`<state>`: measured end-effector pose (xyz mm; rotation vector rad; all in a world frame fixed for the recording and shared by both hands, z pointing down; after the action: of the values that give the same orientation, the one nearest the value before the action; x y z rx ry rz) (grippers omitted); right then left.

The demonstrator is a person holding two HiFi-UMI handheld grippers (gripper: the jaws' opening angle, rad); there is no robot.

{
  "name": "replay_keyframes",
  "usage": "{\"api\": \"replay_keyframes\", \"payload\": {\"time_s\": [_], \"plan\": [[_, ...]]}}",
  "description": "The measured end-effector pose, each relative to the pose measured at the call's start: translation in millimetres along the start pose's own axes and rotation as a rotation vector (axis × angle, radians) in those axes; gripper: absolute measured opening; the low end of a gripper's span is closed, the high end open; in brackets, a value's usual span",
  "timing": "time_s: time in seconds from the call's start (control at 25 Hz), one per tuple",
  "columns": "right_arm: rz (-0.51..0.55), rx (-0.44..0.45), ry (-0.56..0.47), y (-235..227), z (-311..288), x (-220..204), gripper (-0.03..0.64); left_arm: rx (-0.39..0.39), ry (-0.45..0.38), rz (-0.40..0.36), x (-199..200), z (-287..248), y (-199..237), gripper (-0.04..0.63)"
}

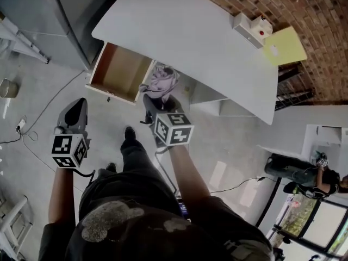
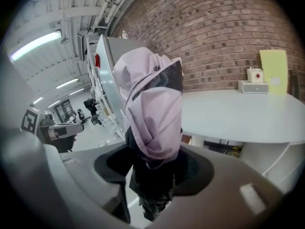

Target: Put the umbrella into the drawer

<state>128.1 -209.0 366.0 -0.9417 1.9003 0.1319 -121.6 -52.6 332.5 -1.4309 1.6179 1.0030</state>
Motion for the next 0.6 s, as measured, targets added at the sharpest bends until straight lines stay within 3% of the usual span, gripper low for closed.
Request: {"api": "replay_keyframes", "payload": {"time_s": [0.36,0.6], "plan": [[0.084,0.178,0.113,0.5,-87.7,0.9,0.238,0.150,0.045,0.067,-11.6,-17.2,14.8,0.011],[0.148,0.231,0.137,11.8,-125.1,2.6,0.238,0.213,0.051,0.103,-23.1,-14.3,33.6,0.011]]}}
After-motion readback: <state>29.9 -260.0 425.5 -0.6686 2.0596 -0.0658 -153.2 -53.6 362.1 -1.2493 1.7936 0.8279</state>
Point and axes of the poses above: the fingertips, and each gripper's own axes: z backward along the fingers, y to its left, x out of its top, the point moved 8 cm from there along z, backward along the fingers, and after that the axes turned 1 degree about x, right-handed, at the moved point
